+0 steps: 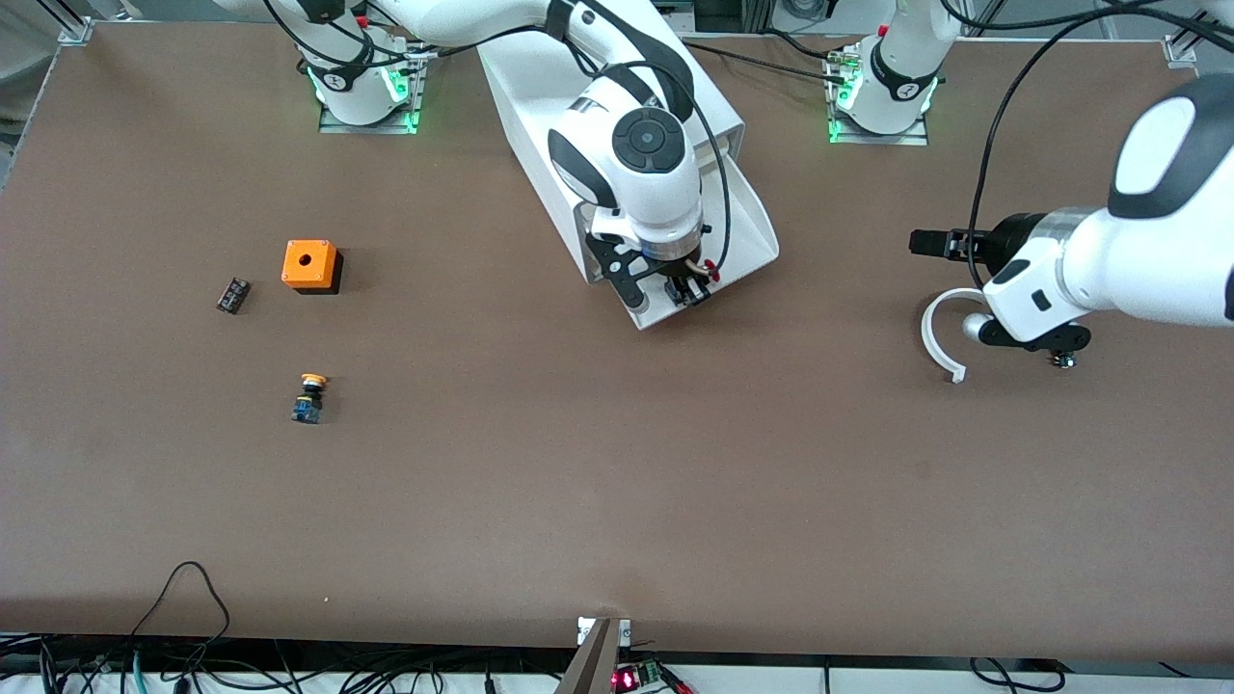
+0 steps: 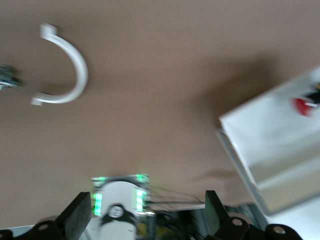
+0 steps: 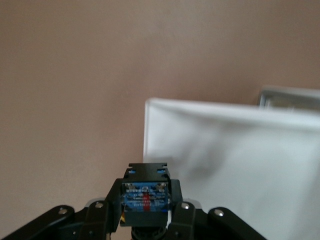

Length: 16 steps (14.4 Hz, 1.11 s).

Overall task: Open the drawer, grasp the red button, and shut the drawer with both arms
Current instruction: 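Carry the red button out with the right gripper while the left gripper withdraws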

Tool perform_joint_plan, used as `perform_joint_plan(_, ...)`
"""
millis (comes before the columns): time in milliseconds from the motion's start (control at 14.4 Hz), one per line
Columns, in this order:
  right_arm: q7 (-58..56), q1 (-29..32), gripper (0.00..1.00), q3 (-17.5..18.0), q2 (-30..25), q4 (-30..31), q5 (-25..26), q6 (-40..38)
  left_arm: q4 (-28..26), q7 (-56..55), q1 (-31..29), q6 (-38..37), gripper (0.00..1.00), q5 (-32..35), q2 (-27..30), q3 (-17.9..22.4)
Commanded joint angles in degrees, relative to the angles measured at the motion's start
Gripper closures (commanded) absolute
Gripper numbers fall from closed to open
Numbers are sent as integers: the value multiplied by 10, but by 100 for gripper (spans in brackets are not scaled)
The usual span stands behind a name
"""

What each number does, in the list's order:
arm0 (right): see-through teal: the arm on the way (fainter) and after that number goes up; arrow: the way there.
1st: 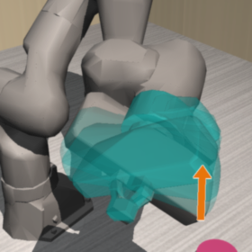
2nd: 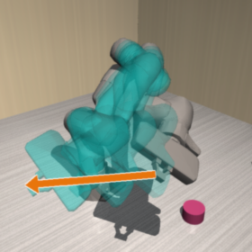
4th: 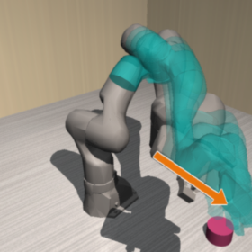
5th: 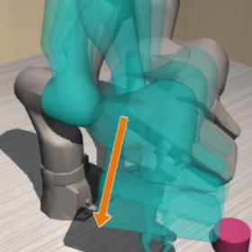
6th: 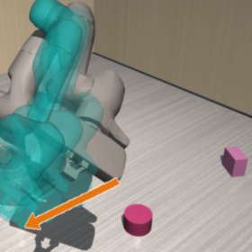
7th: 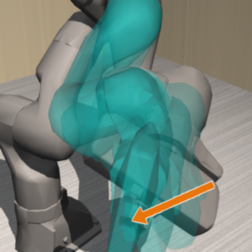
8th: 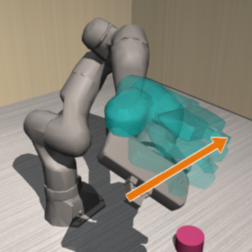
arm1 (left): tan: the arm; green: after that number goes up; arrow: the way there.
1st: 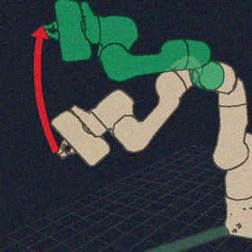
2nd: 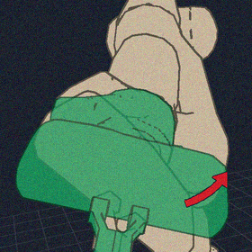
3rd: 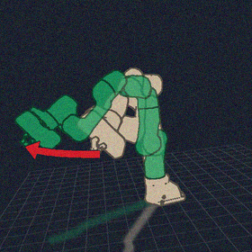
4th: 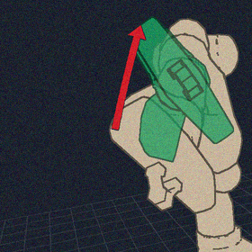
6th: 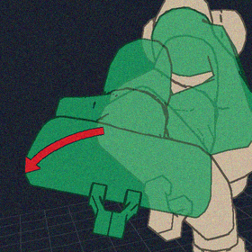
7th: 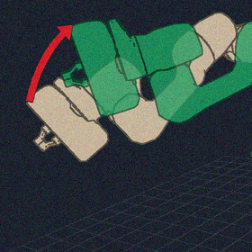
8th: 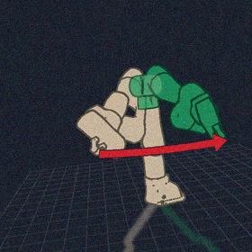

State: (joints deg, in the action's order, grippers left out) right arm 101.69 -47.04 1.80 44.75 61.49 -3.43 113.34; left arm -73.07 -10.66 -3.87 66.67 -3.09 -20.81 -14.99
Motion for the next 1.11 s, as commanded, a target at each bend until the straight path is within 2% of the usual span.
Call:
perform_joint_plan(0,-124,38,100,-5,-20,-1,1,-21,49,-1,2,7,0,35,-20,8)
perform_joint_plan(139,-231,79,100,-1,-22,0,-3,-29,44,-8,5,17,0,39,-25,10)
perform_joint_plan(208,-296,95,100,-3,-22,0,-3,-49,42,-9,5,53,0,39,-34,10)
perform_joint_plan(347,-429,130,100,-6,-36,7,-2,-89,-12,-72,9,143,0,35,-22,5)
perform_joint_plan(485,-567,184,100,-5,-49,29,-3,-103,-52,-171,24,194,0,35,-16,-14)
perform_joint_plan(693,-734,246,100,-19,-93,120,-2,-92,-122,-247,25,291,0,39,-12,-48)
perform_joint_plan(901,-891,287,100,-53,-122,217,-3,-21,-207,-365,41,401,0,52,-6,-82)
perform_joint_plan(1040,-938,314,100,-58,-128,263,-4,20,-239,-429,72,426,0,72,-7,-84)
